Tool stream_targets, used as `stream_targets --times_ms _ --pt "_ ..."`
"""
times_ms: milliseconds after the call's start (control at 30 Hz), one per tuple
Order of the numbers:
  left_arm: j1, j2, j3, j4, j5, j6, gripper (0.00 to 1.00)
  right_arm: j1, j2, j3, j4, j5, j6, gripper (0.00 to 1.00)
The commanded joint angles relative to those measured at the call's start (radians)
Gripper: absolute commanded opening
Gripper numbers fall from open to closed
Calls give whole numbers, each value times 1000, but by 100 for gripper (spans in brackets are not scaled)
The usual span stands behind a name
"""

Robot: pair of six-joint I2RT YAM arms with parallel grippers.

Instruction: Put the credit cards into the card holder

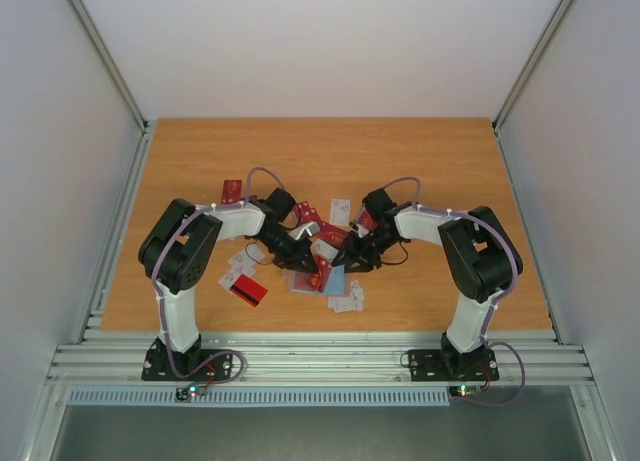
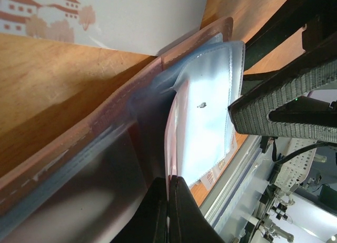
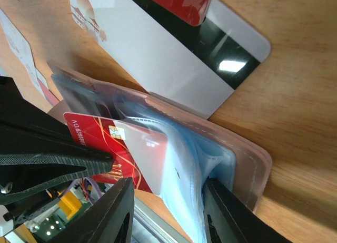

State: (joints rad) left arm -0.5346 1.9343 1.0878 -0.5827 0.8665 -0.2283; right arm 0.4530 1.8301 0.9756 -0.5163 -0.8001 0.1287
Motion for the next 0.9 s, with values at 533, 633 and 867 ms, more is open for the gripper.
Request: stream_targets --times_ms 533,633,867 --pt "-29 -38 -116 267 -66 -168 0 20 -34 47 -129 75 -105 41" --pt "-34 -45 -127 268 -76 -178 0 18 -68 76 -197 118 -161 43" --pt "-41 -57 -134 272 -101 -199 0 18 -162 70 -277 126 -212 37"
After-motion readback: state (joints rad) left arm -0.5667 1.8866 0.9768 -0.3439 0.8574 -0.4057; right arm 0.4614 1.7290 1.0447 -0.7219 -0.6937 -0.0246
